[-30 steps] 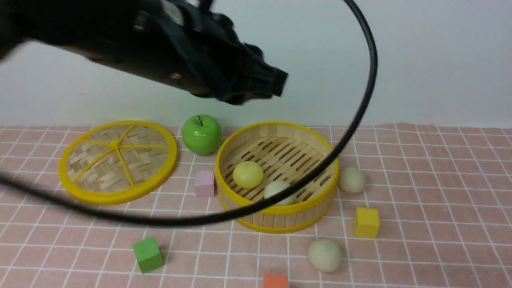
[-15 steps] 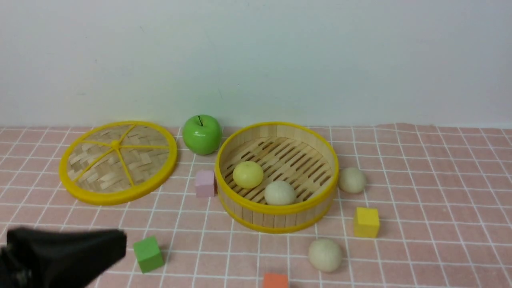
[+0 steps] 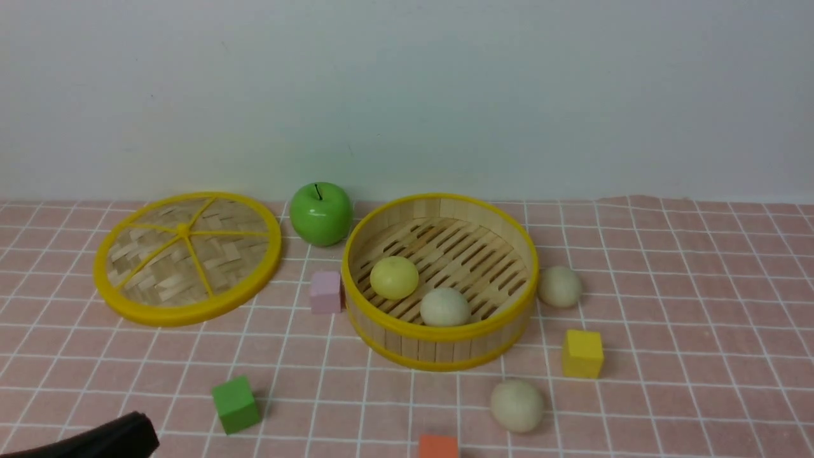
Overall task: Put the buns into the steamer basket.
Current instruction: Use the right arm to grab a steamed stuffed bun, then use the right arm to put the steamed stuffed bun into the steamer
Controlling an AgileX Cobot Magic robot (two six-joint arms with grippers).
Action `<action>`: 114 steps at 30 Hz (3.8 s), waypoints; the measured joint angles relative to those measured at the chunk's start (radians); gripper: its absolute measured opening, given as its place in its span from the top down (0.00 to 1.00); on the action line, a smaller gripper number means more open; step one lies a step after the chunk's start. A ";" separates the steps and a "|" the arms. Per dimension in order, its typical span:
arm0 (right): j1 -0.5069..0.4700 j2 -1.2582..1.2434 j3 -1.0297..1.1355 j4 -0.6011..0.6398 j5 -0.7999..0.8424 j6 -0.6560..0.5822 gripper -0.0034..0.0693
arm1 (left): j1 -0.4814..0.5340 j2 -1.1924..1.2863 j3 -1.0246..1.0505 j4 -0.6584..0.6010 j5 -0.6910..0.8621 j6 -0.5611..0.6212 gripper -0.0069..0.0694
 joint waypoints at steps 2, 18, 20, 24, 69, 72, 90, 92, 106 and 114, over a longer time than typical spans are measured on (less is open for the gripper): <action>0.000 0.000 0.000 0.000 0.000 0.000 0.62 | 0.000 0.000 0.005 0.000 0.028 0.000 0.93; 0.000 0.000 0.007 0.381 -0.274 0.338 0.62 | 0.000 0.000 0.007 0.000 0.080 0.000 0.93; 0.000 0.000 0.007 0.419 -0.312 0.382 0.62 | 0.000 0.000 0.007 0.000 0.080 0.000 0.93; 0.004 0.000 0.005 0.461 -0.355 0.471 0.62 | 0.000 0.000 0.007 0.000 0.080 0.000 0.93; 0.552 1.833 -1.280 0.270 0.470 -0.175 0.55 | 0.000 0.000 0.007 -0.004 0.080 0.000 0.90; 0.534 1.851 -1.280 0.288 0.467 -0.184 0.54 | 0.000 0.000 0.007 -0.004 0.080 0.000 0.90; 0.527 1.897 -1.280 0.347 0.440 -0.234 0.62 | 0.000 0.000 0.007 -0.004 0.080 0.000 0.88; 0.527 1.905 -1.280 0.347 0.441 -0.234 0.62 | 0.000 0.000 0.007 -0.004 0.080 0.000 0.88; 0.527 1.860 -1.306 0.295 0.532 -0.255 0.94 | 0.000 0.000 0.007 -0.004 0.080 0.000 0.87; 0.526 1.726 -1.440 0.246 0.479 -0.262 0.94 | 0.000 0.000 0.007 -0.004 0.080 0.000 0.86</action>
